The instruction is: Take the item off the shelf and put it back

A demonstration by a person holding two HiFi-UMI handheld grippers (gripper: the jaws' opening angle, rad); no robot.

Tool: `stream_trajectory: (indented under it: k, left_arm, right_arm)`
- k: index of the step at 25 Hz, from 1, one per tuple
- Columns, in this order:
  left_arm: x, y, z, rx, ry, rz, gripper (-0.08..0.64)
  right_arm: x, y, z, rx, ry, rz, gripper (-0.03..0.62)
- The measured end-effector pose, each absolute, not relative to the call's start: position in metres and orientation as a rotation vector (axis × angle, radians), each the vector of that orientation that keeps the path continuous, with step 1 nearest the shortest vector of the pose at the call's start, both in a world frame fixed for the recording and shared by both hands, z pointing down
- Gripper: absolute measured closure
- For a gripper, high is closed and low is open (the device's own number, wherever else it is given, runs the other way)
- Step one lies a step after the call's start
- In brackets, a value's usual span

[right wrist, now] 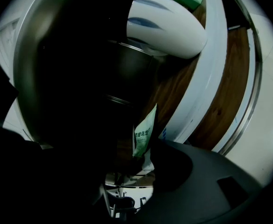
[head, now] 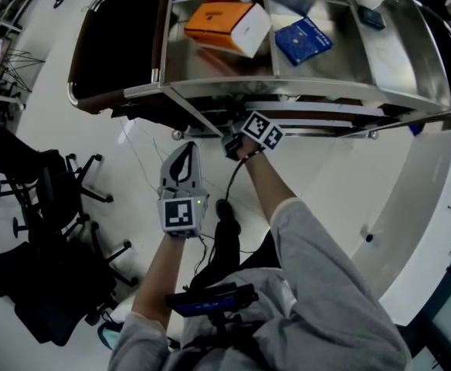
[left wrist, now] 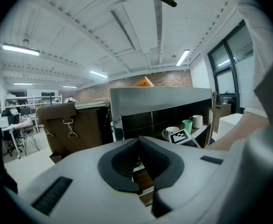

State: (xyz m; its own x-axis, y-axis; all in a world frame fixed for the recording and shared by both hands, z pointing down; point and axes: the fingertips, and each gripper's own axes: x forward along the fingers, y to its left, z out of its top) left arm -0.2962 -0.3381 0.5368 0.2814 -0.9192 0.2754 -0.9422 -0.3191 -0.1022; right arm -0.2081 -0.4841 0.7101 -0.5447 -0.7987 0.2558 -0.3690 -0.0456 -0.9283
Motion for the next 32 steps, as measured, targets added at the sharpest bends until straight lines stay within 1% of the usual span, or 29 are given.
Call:
stream_trajectory:
  k: [2,3,4,6,16,22,32]
  left_arm:
    - [-0.298,-0.338,0.538,2.443,-1.785,0.436,0.555]
    - [-0.299,-0.338,0.539,2.442,-1.786,0.438,0.555]
    - [-0.300,-0.337,0.540,2.441,-1.788,0.443,0.555]
    - [-0.302,-0.337,0.541,2.436,-1.792,0.449,0.555]
    - [-0.306,-0.337,0.547,2.412,-1.798,0.444,0.555]
    - [-0.307,-0.333,0.546,2.385,-1.811,0.418,0.555]
    - [-0.306,-0.317,0.536,2.343,-1.843,0.381,0.555]
  right_arm:
    - [-0.211,-0.487,0.711,-1.243,1.873,-1.631,0.361]
    - [-0.212,-0.488,0.714,-1.261,1.873,-1.648,0.375]
    - [-0.212,-0.488,0.719,-1.290,1.869,-1.672,0.413]
    - [-0.209,-0.486,0.729,-1.349,1.844,-1.714,0.581]
    - [-0.203,-0.485,0.731,-1.329,1.836,-1.684,0.583]
    - [-0.205,-0.479,0.716,-1.289,1.879,-1.668,0.583]
    - [-0.185,-0.442,0.683,-1.264,1.961,-1.666,0.583]
